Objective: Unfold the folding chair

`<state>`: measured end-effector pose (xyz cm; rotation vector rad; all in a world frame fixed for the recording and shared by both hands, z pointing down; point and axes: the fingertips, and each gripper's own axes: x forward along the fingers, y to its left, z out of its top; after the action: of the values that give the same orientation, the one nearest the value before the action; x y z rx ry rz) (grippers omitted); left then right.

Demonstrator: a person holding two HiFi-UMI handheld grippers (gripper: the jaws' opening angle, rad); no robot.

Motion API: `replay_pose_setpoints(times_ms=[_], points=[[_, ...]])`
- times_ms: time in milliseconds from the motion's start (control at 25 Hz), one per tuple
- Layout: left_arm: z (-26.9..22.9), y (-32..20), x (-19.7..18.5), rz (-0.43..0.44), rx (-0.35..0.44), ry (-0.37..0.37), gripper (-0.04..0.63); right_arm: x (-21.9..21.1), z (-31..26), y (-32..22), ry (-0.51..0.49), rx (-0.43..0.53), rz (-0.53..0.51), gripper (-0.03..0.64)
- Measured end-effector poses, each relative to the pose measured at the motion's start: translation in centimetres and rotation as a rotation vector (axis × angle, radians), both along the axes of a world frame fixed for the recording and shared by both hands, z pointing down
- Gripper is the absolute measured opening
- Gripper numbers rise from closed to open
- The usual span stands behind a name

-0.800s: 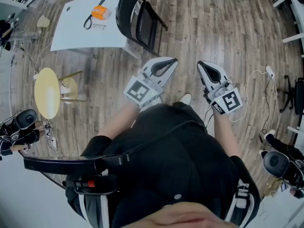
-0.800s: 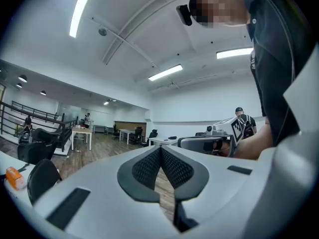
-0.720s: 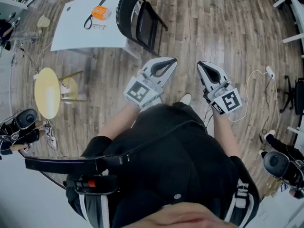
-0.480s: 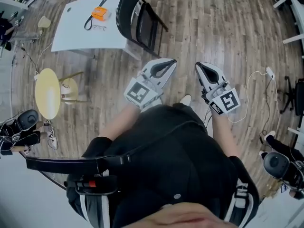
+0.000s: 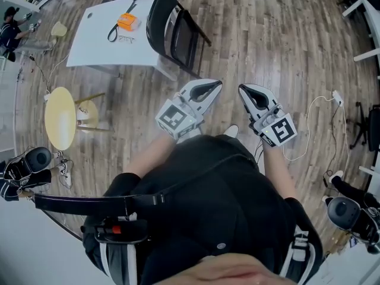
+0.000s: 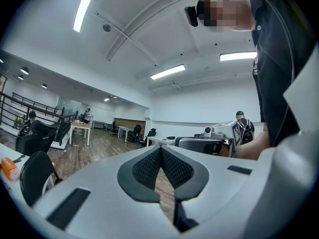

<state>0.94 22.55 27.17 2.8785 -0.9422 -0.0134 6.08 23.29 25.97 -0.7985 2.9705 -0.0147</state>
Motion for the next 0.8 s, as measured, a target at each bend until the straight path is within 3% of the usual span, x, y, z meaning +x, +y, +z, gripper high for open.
replay_pose_setpoints(times_ms=[240, 480, 800], points=[[-0.2, -0.7, 1.4, -0.011, 0.018, -0.017, 0.005, 1.0, -0.2, -1.5, 0.016, 0.045, 0.057, 0.008], [0.2, -1.6, 2.9, -0.034, -0.011, 0.000, 0.005, 3.4, 0.6, -2.9, 0.018, 0.007, 0.082, 0.008], [0.0, -3.1, 4.8, -0.103, 0.017, -0.023, 0.005, 5.1, 1.9, -4.2, 0.006, -0.051, 0.013, 0.008]])
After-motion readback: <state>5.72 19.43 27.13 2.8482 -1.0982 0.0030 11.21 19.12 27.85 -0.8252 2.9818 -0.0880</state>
